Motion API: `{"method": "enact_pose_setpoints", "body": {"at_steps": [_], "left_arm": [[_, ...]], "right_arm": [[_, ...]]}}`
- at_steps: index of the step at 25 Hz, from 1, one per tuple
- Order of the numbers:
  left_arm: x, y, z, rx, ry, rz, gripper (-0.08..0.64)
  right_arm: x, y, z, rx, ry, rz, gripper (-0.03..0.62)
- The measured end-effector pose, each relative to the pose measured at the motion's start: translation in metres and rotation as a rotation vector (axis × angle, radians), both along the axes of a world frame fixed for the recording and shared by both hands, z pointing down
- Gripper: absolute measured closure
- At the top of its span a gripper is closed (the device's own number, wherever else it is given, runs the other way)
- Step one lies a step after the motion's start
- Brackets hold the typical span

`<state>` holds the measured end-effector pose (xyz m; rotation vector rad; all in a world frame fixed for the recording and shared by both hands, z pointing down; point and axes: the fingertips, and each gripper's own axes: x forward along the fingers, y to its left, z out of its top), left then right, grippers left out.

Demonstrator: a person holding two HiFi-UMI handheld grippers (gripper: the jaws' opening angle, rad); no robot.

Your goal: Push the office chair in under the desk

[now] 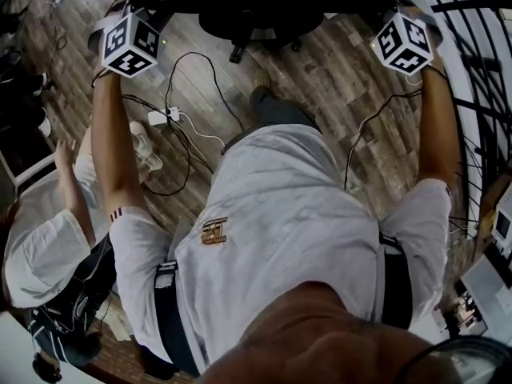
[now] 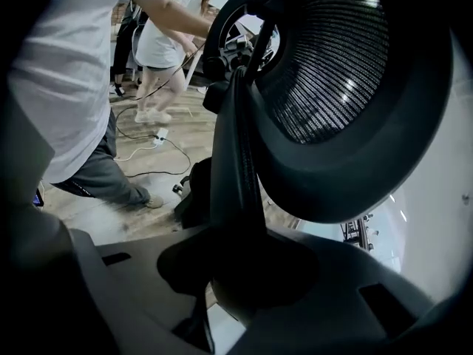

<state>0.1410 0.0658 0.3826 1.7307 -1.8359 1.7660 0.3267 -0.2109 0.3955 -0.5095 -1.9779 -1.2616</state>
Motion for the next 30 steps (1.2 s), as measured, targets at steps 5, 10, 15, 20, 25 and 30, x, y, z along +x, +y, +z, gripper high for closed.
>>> {"method": "enact_pose_setpoints", "body": {"at_steps": [5,10,15,20,25,30], "left_arm": [[-0.055,-0.042,0.003,-0.021,0.006,0.029,0.356],[-0.158,-0.041,0.022,-0.027,0.02,0.047,0.351],[-0.192,-0.059,0.017,-0.039,0.009,0.066,0.348],[-0.279,-0.063,0.026,-0.047,0.024,0.091,0.345],[-0.336,-0.076,0.02,-0.058,0.029,0.147,0.345],[-0.418,-0.094,0.02,-0.052,0.021,0.221,0.345]], "right_arm": [[-0.047,-0.037,0.002,0.008,0.004,0.028,0.459],[-0.135,-0.025,0.017,0.007,0.014,0.051,0.463],[-0.16,-0.034,0.014,0.006,0.005,0.088,0.463],[-0.236,-0.029,0.02,0.004,0.01,0.12,0.463],[-0.281,-0.029,0.014,-0.003,0.014,0.166,0.463],[-0.346,-0.029,0.014,-0.005,0.022,0.245,0.463]]}}
